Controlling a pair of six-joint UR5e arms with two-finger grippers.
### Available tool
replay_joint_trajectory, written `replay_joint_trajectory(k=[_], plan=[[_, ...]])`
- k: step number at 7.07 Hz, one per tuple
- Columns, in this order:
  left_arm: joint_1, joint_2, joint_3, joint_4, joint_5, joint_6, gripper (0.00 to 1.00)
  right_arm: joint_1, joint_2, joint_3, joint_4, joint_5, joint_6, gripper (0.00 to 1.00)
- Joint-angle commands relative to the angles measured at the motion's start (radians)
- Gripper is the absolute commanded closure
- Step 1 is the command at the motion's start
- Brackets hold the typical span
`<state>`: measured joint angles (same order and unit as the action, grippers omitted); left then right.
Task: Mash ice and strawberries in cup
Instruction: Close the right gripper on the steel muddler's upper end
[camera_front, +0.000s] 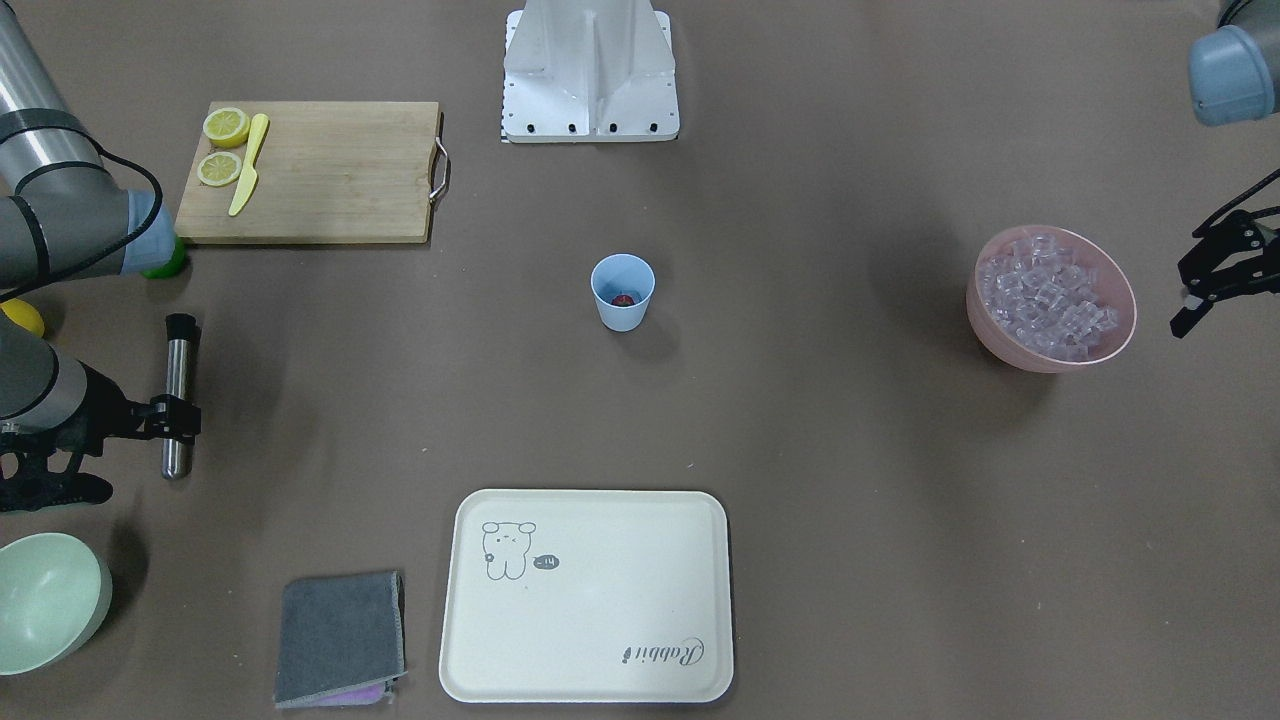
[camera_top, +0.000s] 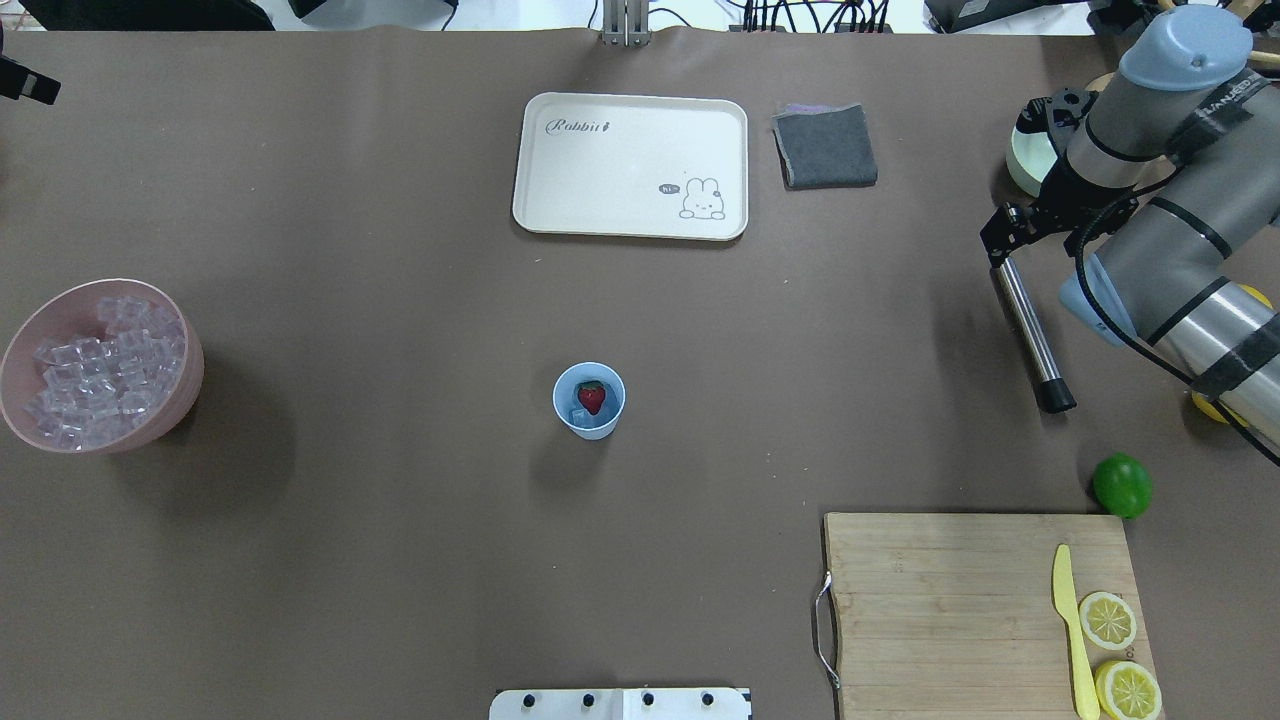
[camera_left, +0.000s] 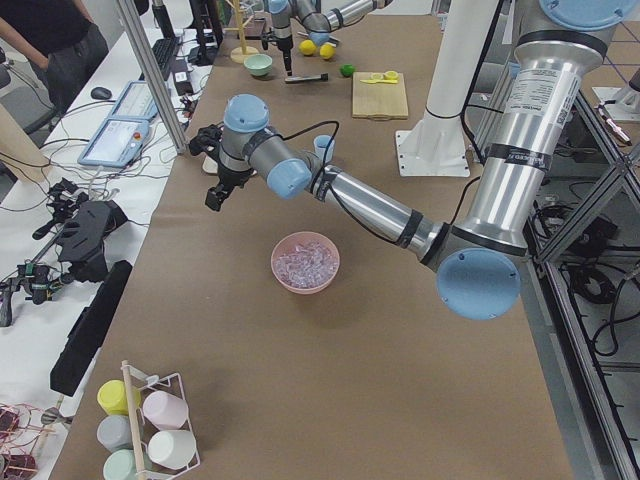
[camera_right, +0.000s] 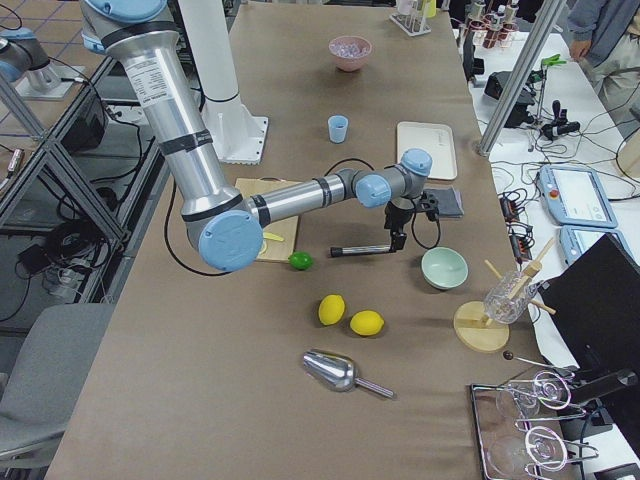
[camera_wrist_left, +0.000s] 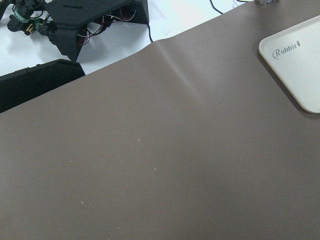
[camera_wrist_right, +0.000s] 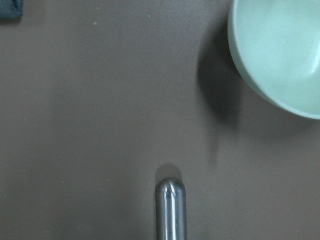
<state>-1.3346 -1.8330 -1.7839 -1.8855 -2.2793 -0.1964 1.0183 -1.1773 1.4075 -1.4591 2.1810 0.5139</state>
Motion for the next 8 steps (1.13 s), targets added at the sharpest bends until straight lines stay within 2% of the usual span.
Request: replay_joint_trajectory(k=[1,3,4,5,6,7,8], plan=[[0.008,-0.011,0.003,0.0,0.018,-0.002,0.03,-0.02,0.007,-0.054,0.064,0.0,0.001,0.07],[0.006,-0.011,0.0,0.0,0.021,-0.002,0.03,-0.035,0.005,-0.056,0.065,0.0,0.008,0.21],[0.008,-0.009,-0.002,0.0,0.068,-0.002,0.03,-0.035,0.004,-0.059,0.063,-0.001,0.002,0.41],[0.017,-0.012,0.001,0.0,0.073,-0.002,0.03,-0.038,0.005,-0.067,0.065,-0.001,0.003,0.42],[0.021,-0.026,0.004,0.002,0.073,-0.002,0.03,-0.038,0.007,-0.067,0.065,-0.001,0.003,0.48],[0.025,-0.031,0.012,0.002,0.073,-0.002,0.03,-0.038,0.005,-0.068,0.065,-0.003,0.003,0.66],[0.028,-0.035,0.018,0.002,0.073,-0.002,0.03,-0.038,0.005,-0.068,0.065,-0.003,0.002,1.0]])
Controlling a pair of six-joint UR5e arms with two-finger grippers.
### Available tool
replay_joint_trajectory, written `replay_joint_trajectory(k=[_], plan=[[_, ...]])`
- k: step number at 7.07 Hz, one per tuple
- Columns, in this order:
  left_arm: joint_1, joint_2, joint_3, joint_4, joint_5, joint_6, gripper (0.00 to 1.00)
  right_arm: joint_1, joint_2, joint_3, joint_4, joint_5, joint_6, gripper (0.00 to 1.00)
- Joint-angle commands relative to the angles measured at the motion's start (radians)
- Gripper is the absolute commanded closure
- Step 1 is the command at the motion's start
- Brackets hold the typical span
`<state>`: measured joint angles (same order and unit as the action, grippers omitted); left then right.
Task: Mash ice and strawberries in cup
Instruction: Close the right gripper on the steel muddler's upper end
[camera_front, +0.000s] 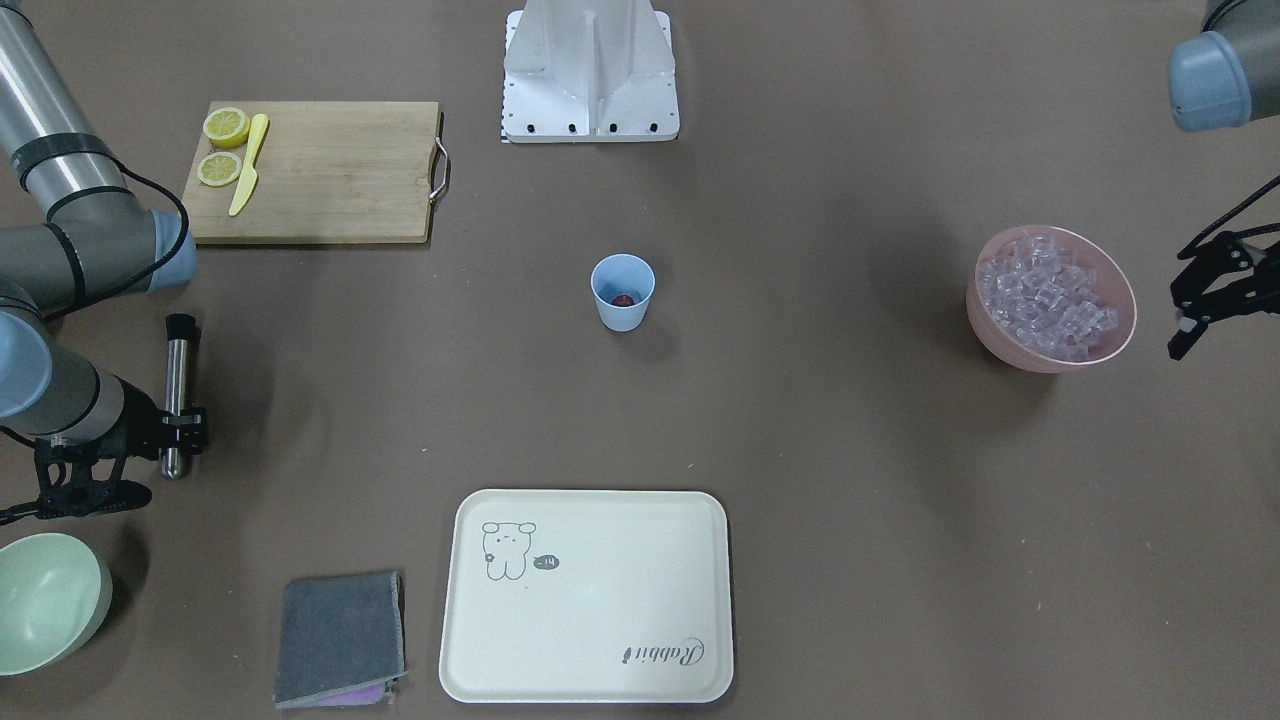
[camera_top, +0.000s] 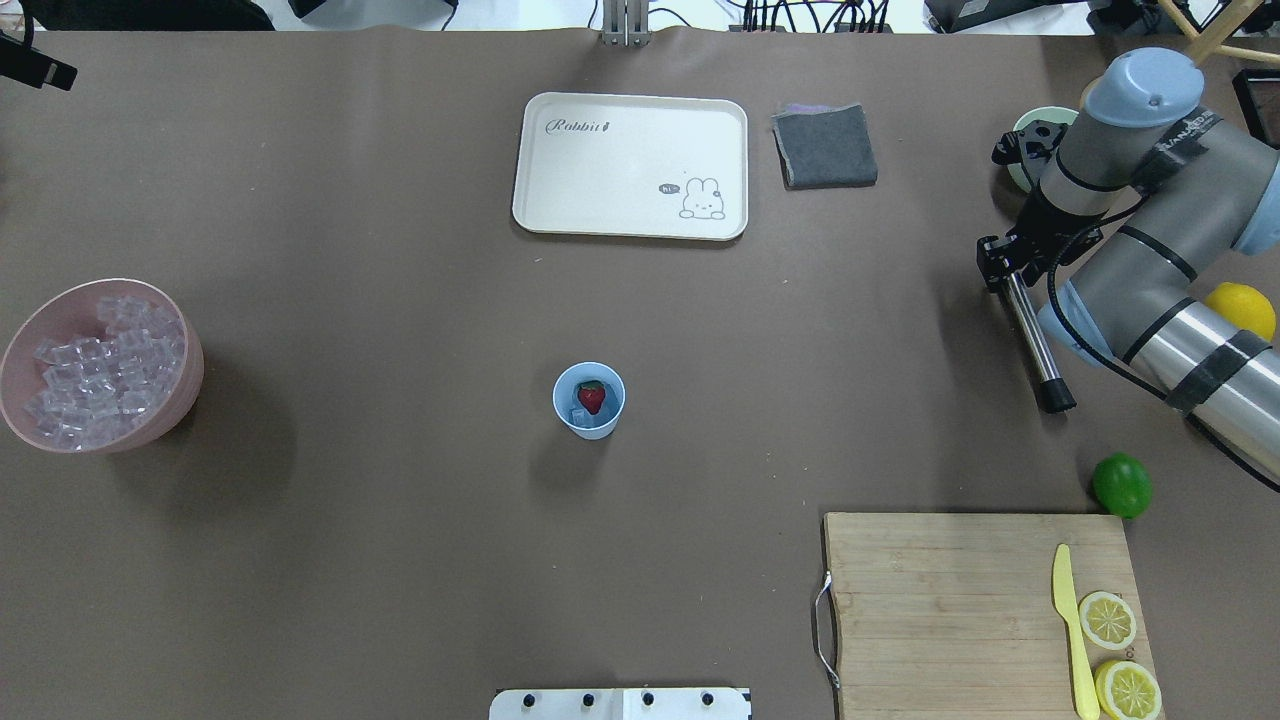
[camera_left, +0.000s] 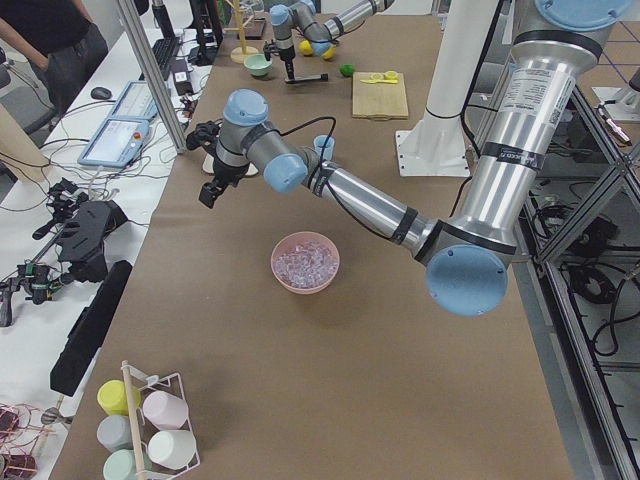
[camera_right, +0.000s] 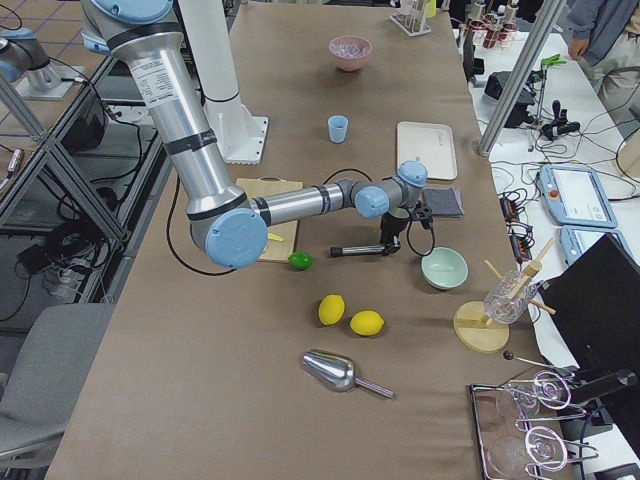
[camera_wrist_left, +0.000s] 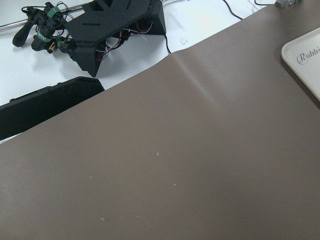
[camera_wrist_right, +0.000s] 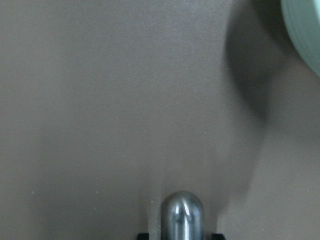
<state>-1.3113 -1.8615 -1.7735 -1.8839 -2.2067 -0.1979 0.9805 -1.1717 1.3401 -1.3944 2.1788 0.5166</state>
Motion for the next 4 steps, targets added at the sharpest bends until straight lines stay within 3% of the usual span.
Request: replay_joint_trajectory(k=[1,4], plan=[[0.006,-0.013,0.015,0.0,0.001,0.0,0.03,0.0,0.001,0.001,0.002,-0.001,-0.003,1.0],[0.006,-0.013,0.014,0.0,-0.002,0.0,0.03,0.033,0.023,0.014,0.002,0.001,-0.001,1.0]])
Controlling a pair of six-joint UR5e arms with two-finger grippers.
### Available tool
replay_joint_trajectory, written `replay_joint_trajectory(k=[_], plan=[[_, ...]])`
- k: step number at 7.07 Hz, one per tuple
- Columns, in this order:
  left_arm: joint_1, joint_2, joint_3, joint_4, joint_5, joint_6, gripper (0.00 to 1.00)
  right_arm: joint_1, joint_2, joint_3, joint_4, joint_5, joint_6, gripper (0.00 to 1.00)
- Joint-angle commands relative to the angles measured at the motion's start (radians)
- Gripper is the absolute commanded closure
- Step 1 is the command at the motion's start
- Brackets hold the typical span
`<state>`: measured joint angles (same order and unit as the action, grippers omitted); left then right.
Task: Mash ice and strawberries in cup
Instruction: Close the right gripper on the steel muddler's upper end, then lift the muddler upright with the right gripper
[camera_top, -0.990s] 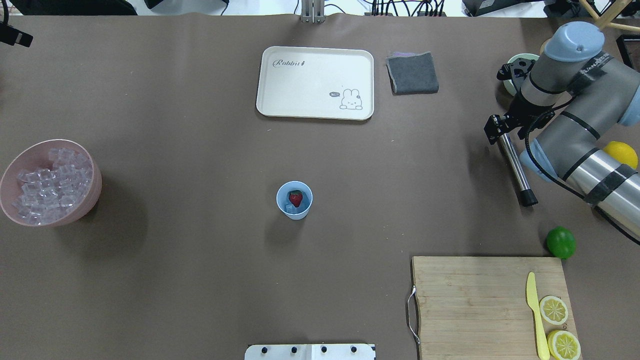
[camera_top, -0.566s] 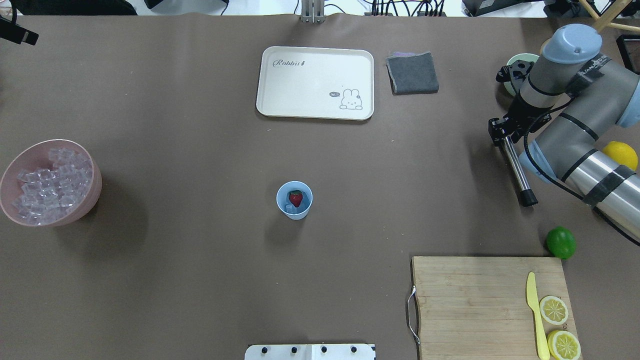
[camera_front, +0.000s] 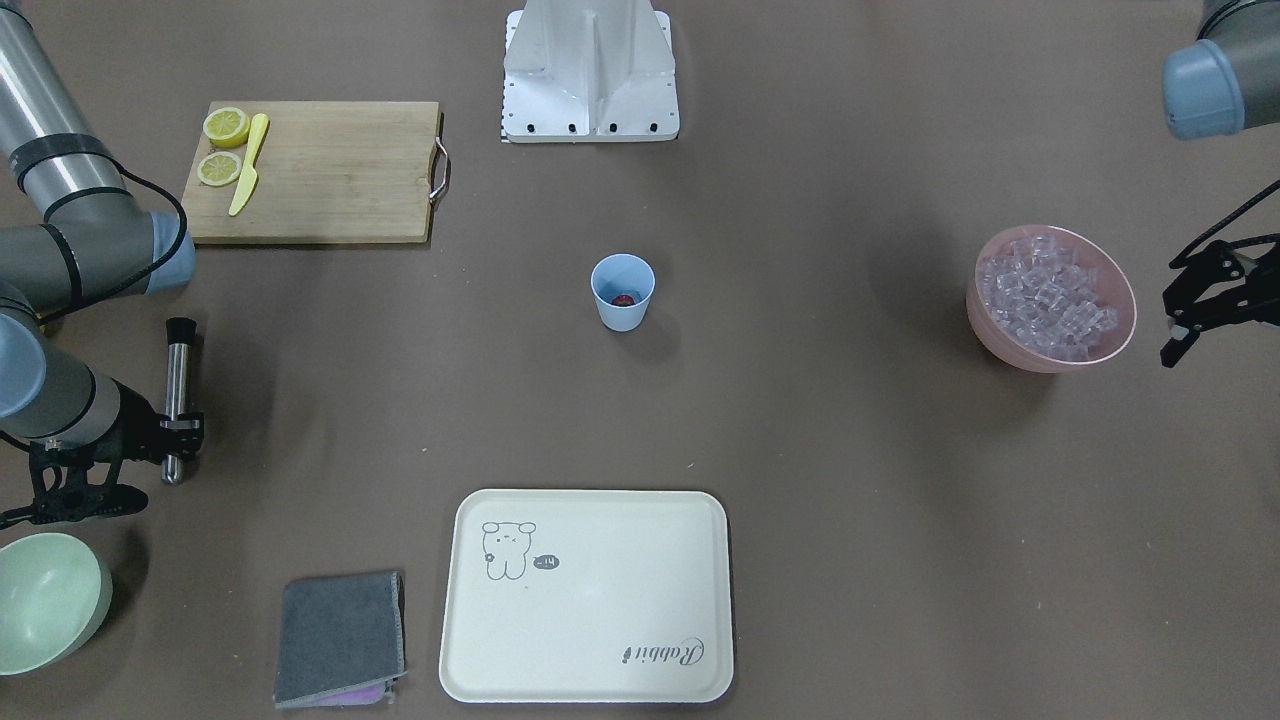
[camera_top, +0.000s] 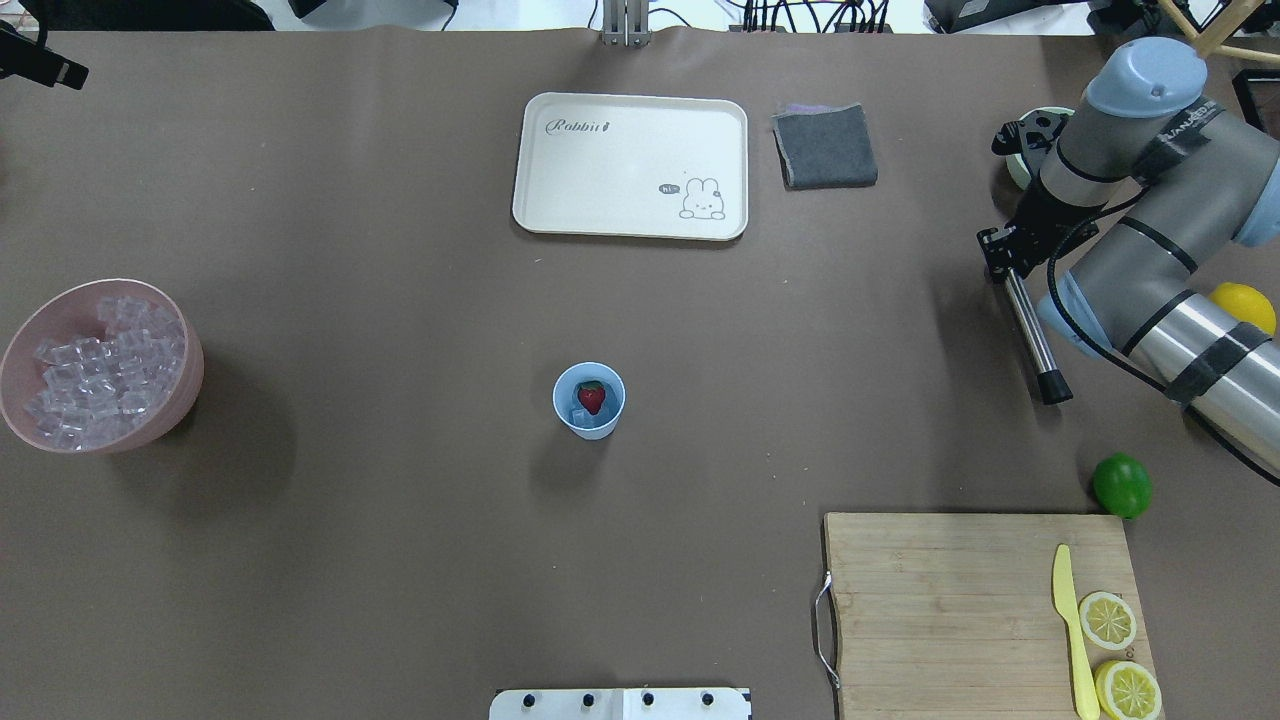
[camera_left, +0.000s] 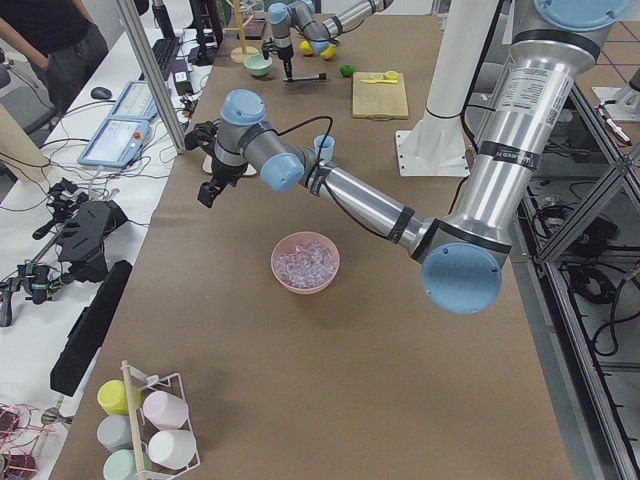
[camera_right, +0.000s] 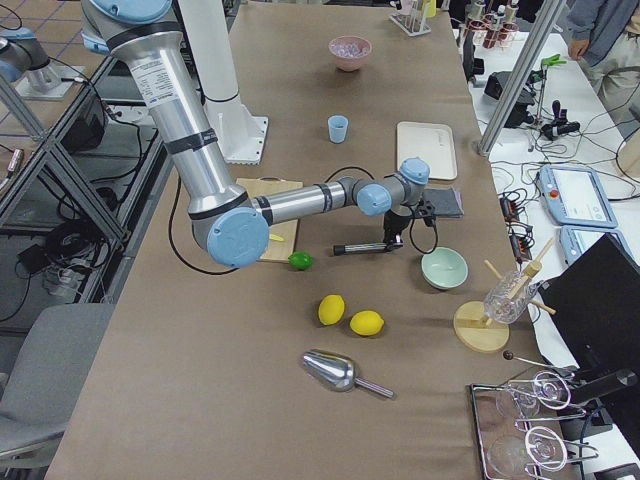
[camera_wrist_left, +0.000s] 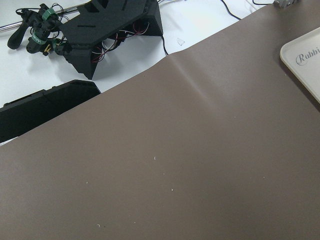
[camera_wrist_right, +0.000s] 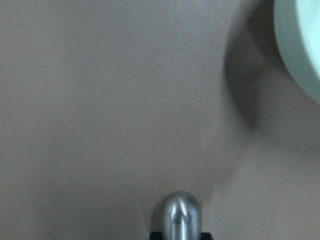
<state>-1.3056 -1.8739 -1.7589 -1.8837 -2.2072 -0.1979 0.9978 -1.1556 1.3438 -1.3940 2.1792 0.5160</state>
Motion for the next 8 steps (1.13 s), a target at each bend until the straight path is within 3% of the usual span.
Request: replay_joint_trajectory(k=[1,5,7,8], plan=[[0.0,-0.001,-0.002,0.0,-0.009,0.0,0.03,0.037,0.026,0.021,0.006,-0.001,0.002,1.0],[0.002,0.009,-0.011,0.006,-0.016,-0.005,0.03,0.097,0.033,0.187,0.007,-0.015,0.01,1.0],[0.0,0.028,-0.005,0.006,-0.071,-0.008,0.03,0.104,0.071,0.289,0.015,-0.028,0.05,1.0],[0.0,0.042,-0.005,0.005,-0.071,-0.009,0.03,0.102,0.094,0.297,0.071,-0.041,0.1,1.0]])
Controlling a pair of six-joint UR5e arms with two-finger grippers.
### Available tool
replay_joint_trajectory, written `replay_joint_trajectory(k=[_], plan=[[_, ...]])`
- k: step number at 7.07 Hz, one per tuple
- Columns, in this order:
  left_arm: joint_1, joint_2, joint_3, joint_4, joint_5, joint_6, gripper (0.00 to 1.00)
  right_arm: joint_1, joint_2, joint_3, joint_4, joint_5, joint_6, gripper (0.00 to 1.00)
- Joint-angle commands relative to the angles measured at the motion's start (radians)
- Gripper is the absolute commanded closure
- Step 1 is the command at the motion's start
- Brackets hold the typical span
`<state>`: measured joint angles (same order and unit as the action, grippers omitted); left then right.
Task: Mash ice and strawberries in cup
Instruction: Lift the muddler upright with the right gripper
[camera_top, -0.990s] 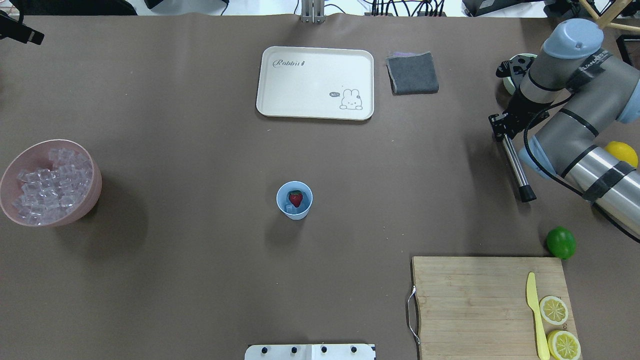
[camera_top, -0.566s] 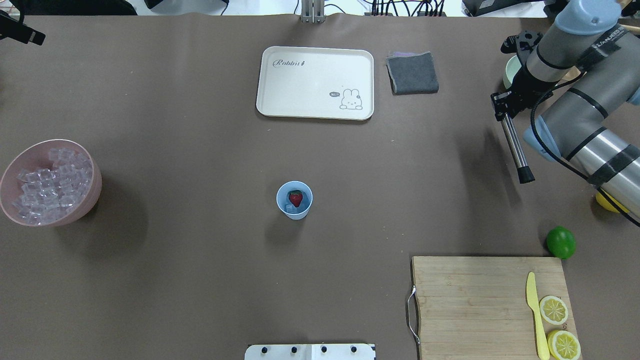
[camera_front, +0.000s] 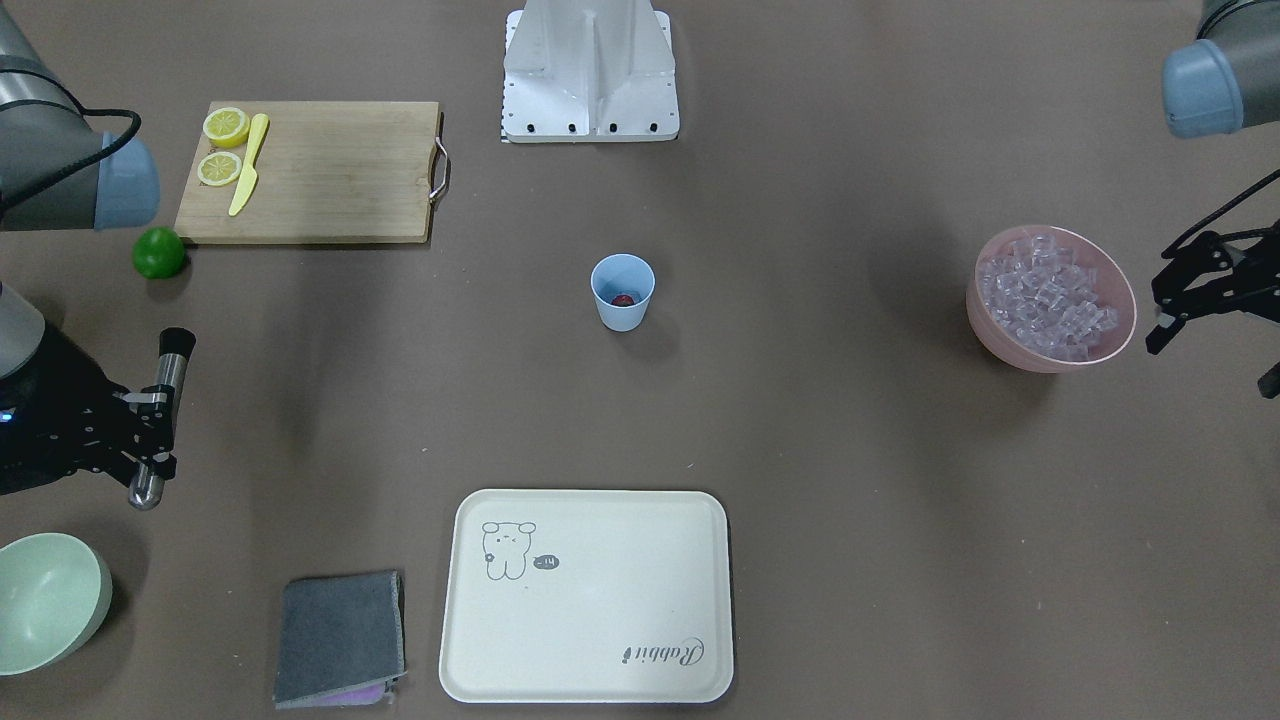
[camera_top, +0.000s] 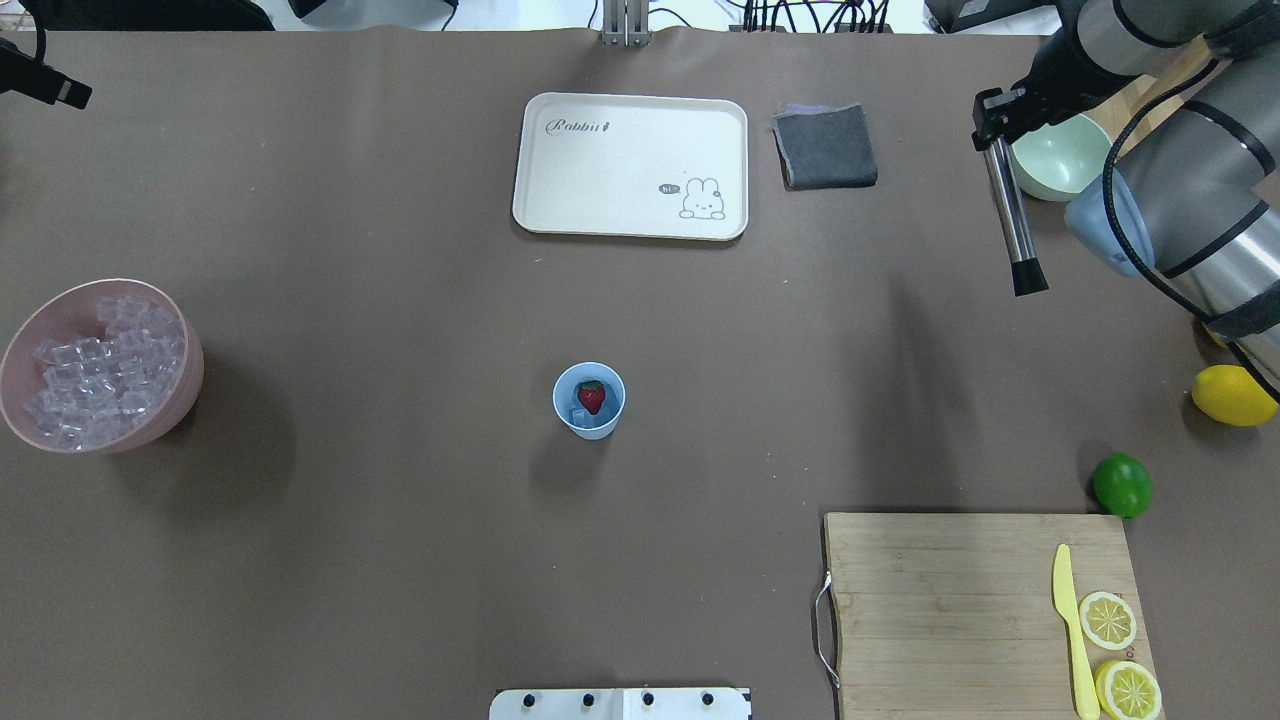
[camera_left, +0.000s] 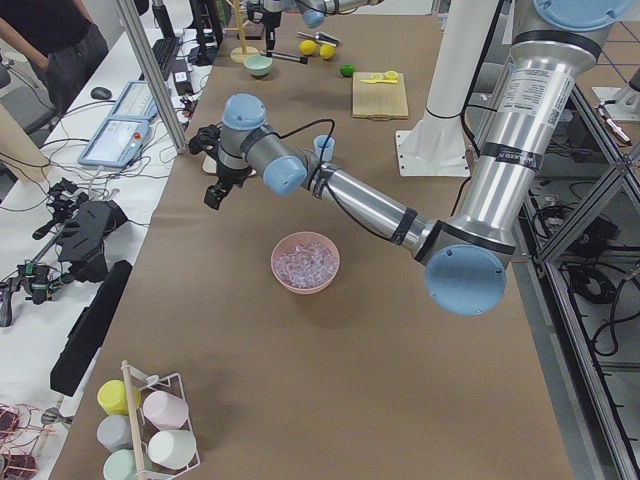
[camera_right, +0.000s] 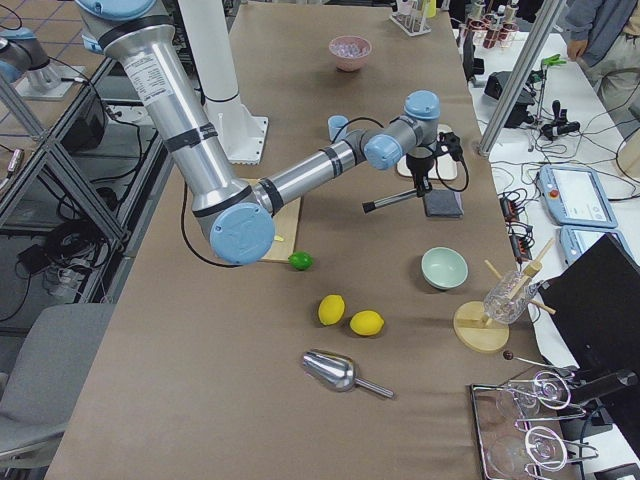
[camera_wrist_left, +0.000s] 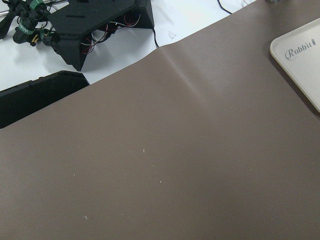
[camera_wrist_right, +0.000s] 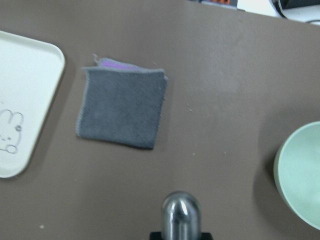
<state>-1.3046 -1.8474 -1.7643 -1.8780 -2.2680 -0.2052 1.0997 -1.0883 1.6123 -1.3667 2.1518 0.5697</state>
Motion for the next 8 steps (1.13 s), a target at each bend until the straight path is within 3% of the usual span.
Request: replay_joint_trajectory(k=[1,4,6,8], plan=[[-0.001,0.019,0.002,0.0,-0.011,-0.006,0.03,0.0,0.024,0.028,0.149,-0.032,0.082,1.0],[-0.001,0.019,0.032,0.003,-0.011,-0.007,0.03,-0.012,0.048,0.061,0.288,-0.082,0.174,1.0],[-0.001,0.016,0.057,0.003,-0.011,-0.007,0.03,-0.068,0.062,0.089,0.383,-0.179,0.226,1.0],[-0.001,0.02,0.06,0.005,-0.011,-0.007,0.03,-0.157,0.061,0.179,0.431,-0.316,0.31,1.0]])
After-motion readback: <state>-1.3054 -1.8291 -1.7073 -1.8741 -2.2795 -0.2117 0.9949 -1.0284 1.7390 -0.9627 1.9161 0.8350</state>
